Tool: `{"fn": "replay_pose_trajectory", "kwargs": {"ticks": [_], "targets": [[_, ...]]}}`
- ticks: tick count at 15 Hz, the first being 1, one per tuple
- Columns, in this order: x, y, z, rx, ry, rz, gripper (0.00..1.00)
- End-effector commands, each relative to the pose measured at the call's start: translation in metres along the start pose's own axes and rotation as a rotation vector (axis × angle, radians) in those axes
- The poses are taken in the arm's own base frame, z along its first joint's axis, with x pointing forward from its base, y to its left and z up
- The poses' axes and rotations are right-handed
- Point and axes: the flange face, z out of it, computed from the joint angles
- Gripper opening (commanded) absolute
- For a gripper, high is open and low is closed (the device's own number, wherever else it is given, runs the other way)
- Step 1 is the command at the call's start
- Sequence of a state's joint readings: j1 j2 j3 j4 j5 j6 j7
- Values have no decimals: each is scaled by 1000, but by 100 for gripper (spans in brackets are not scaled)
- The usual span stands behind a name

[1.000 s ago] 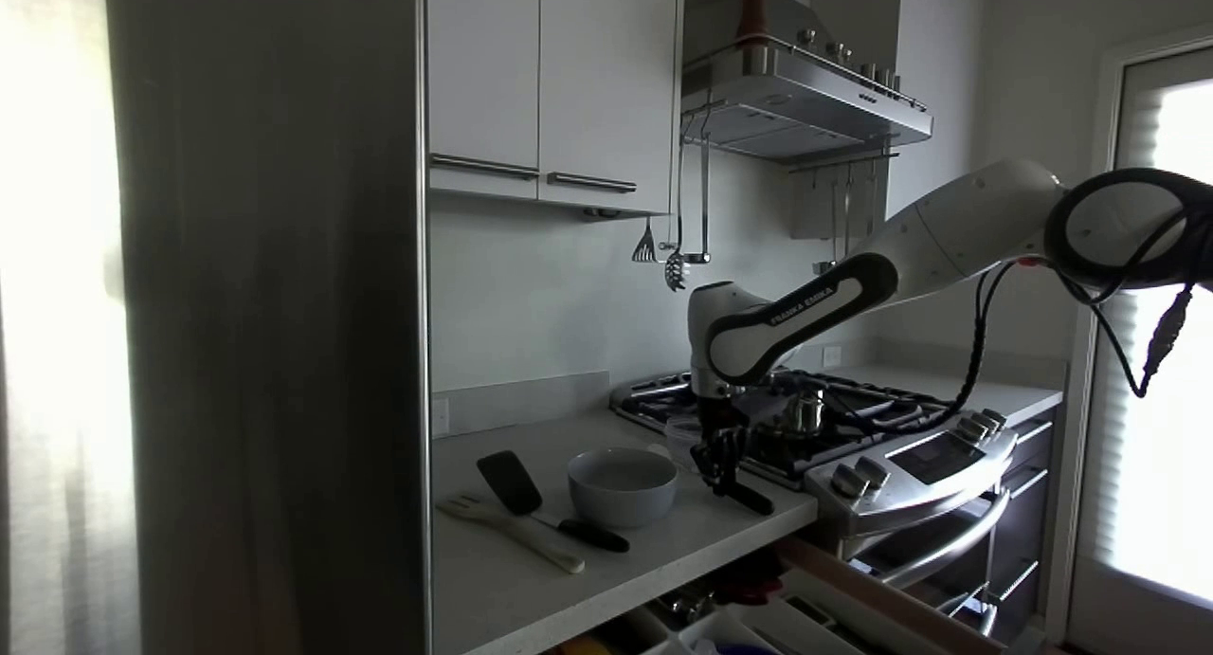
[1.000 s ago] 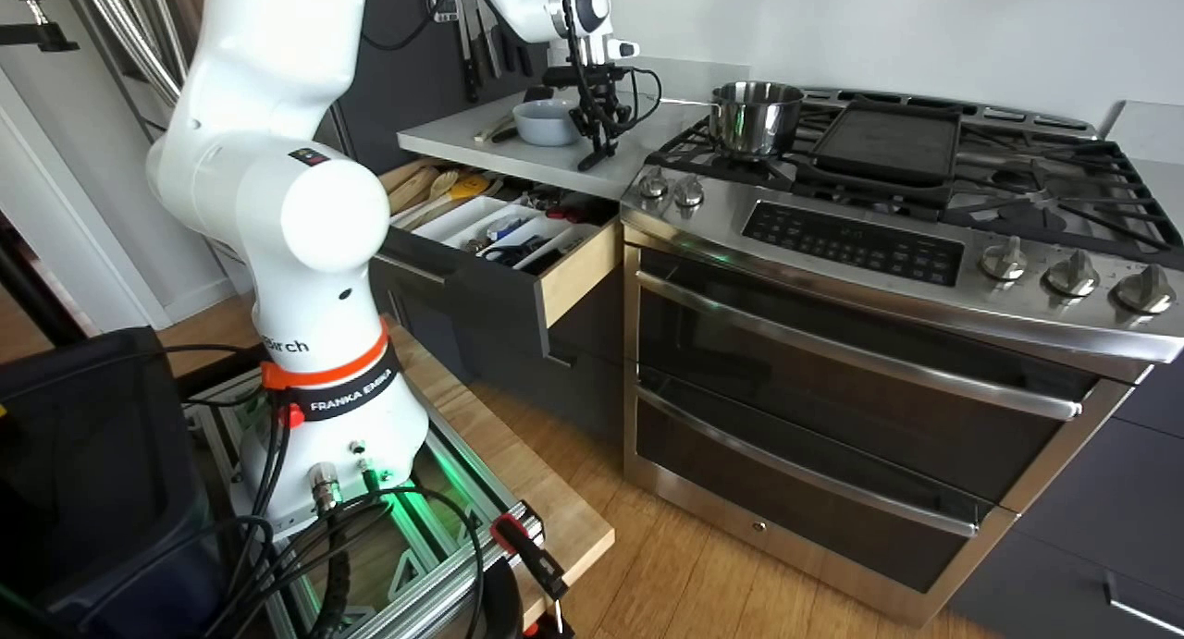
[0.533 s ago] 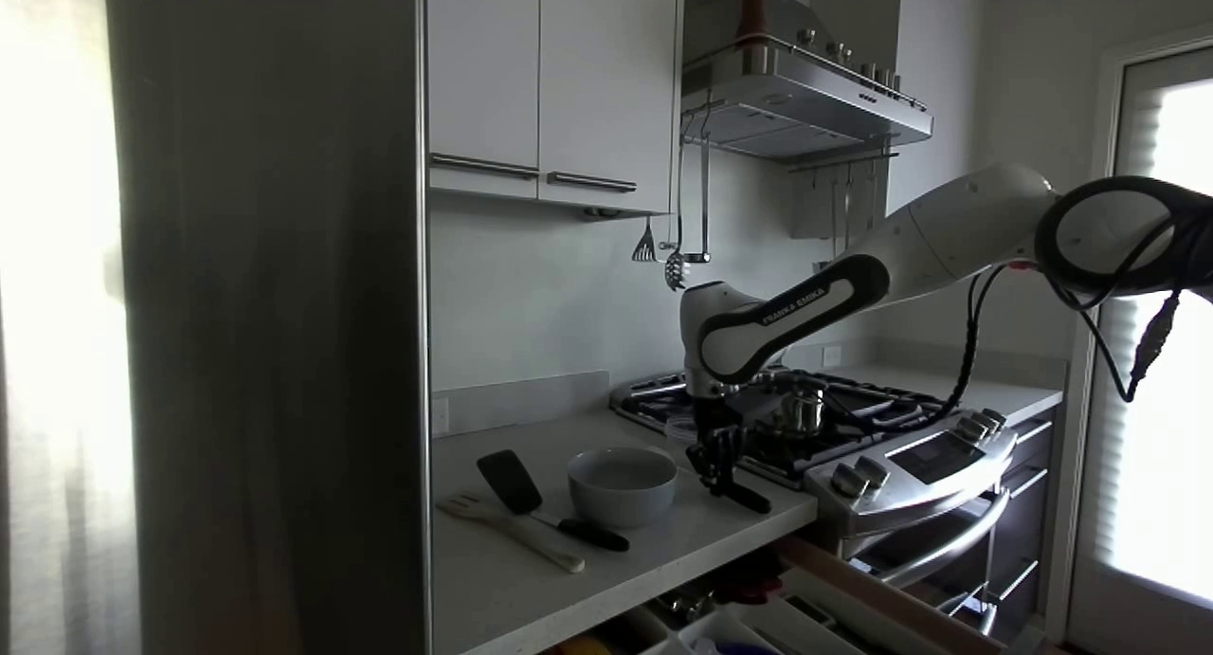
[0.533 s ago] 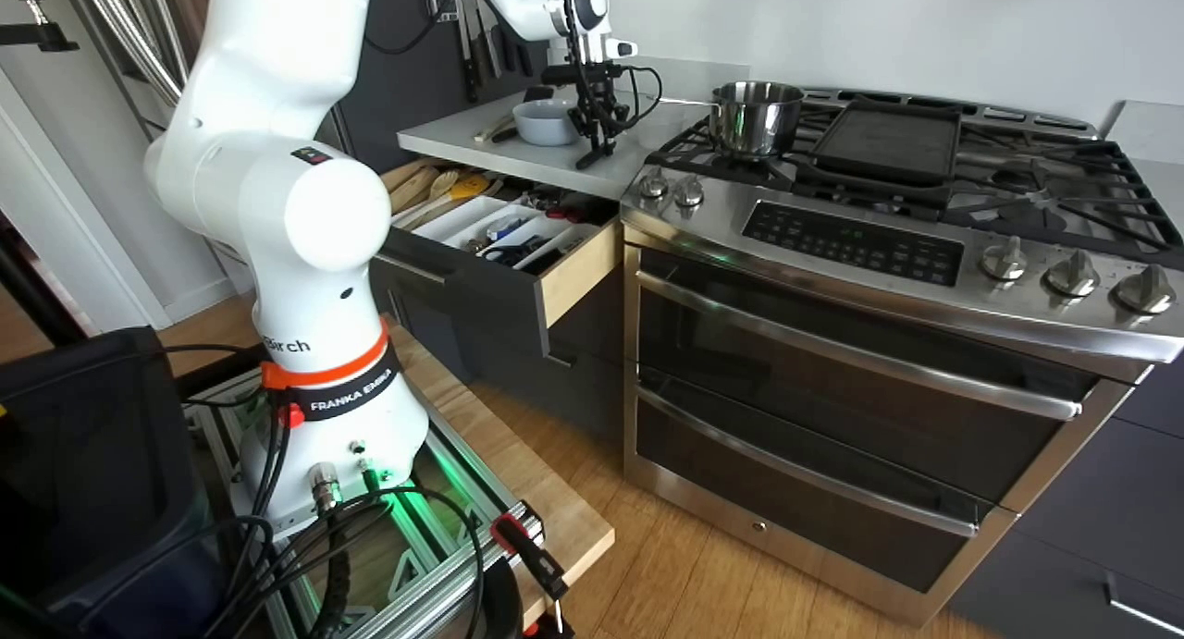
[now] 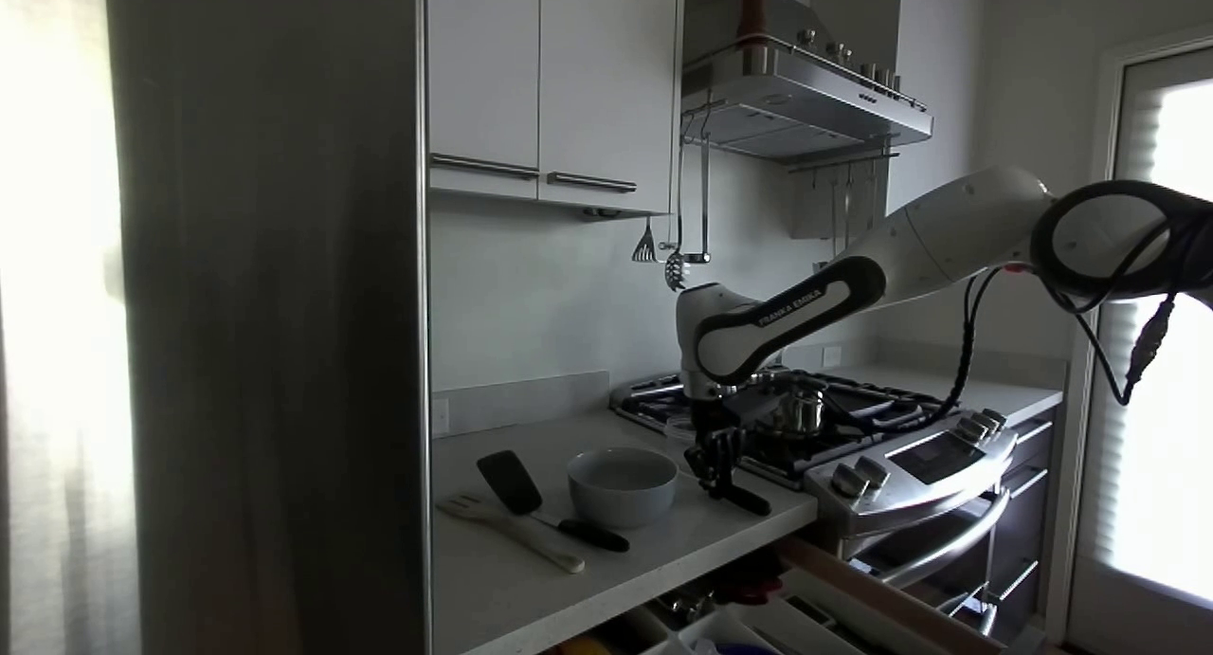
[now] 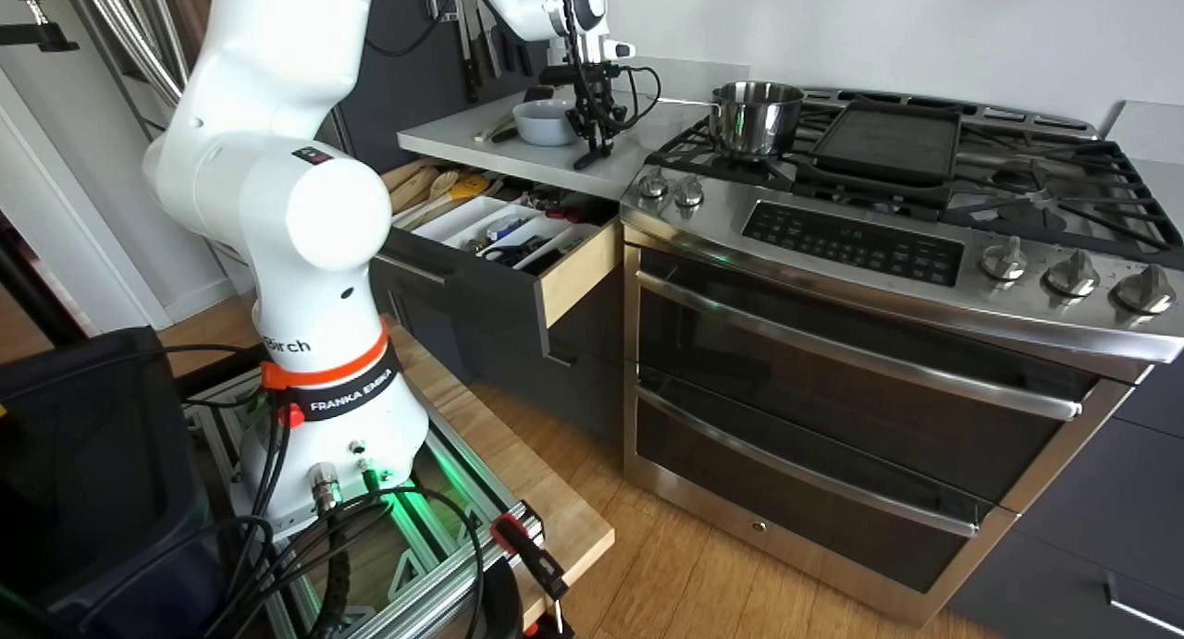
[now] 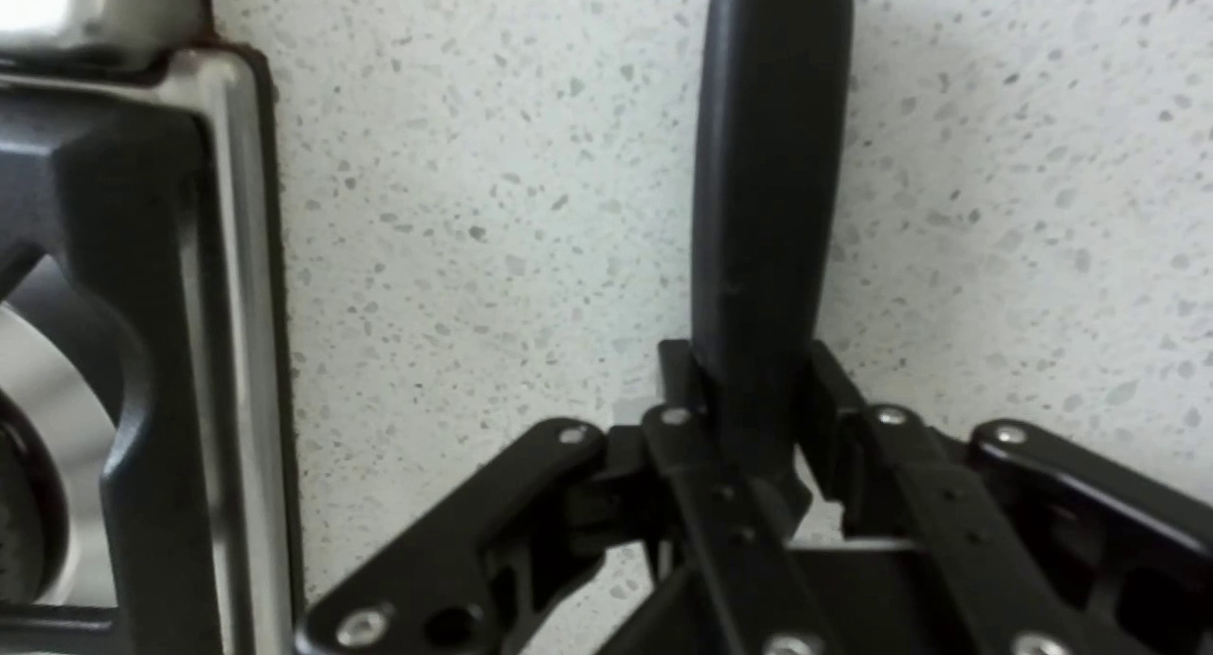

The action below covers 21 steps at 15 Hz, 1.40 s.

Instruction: Move a knife from the drawer to the counter

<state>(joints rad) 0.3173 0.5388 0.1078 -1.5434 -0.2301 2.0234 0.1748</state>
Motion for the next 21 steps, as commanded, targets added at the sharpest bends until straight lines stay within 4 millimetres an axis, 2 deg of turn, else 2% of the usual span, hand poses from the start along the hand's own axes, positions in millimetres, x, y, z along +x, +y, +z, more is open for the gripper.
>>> {"fn": "replay_pose_trajectory", "kwargs": {"ticks": [1, 2, 6, 7, 10, 16, 18, 19, 20, 21], "targets": [[2, -3, 3, -27, -21, -10, 22], [2, -4, 3, -28, -22, -10, 25], [2, -4, 3, -34, -22, -12, 21], [2, -4, 3, -35, -22, -13, 22], [2, -4, 4, -41, -21, -17, 33], [2, -5, 4, -49, -21, -20, 34], [1, -5, -1, -55, -15, -15, 42], [0, -5, -6, -56, -11, -9, 61], [0, -5, -10, -58, -9, -9, 62], [-2, -4, -18, -57, -5, -4, 67]]}}
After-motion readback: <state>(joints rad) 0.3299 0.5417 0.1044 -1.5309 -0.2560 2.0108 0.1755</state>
